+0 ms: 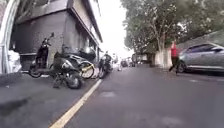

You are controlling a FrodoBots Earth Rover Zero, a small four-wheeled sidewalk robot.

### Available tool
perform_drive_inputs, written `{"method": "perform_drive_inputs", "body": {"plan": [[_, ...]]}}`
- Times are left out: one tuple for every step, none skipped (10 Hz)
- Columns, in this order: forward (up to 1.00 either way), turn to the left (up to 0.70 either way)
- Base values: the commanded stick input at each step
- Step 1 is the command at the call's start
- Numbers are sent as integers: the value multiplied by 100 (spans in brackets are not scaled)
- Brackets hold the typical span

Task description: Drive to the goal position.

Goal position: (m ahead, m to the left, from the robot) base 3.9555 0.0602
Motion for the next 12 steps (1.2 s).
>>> {"method": "perform_drive_inputs", "body": {"plan": [[70, 0], [70, 0], [70, 0], [70, 0], [70, 0], [70, 0], [70, -6], [70, -14], [70, -4], [70, 0], [70, 0], [70, 0]]}}
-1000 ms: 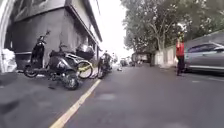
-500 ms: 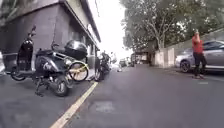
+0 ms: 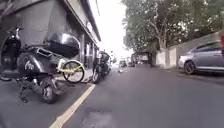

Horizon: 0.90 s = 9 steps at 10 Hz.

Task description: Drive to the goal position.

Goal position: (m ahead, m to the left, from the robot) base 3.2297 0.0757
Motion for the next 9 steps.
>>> {"method": "perform_drive_inputs", "body": {"plan": [[70, 0], [70, 0], [70, 0], [70, 0], [70, 0], [70, 0], [70, 0], [70, 0], [70, 0]]}}
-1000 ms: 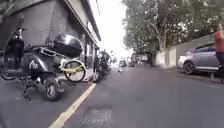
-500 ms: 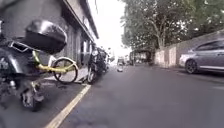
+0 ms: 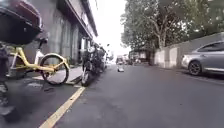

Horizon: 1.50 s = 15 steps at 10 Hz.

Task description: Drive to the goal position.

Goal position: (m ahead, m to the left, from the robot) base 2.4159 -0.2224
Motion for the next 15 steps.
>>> {"method": "perform_drive_inputs", "body": {"plan": [[70, 0], [70, 0], [70, 0], [70, 0], [51, 0], [45, 0], [45, 0], [45, -1], [45, -9], [45, -27], [45, -23], [45, -15], [45, 0], [45, 0], [45, 0]]}}
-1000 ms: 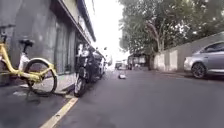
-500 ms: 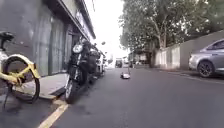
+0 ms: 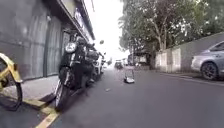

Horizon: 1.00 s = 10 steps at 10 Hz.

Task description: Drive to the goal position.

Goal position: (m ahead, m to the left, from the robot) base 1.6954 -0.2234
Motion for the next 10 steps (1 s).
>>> {"method": "perform_drive_inputs", "body": {"plan": [[45, 0], [45, 0], [45, 0], [45, 0], [45, 0], [45, 0], [45, 2], [45, 11], [45, 23], [45, 23]]}}
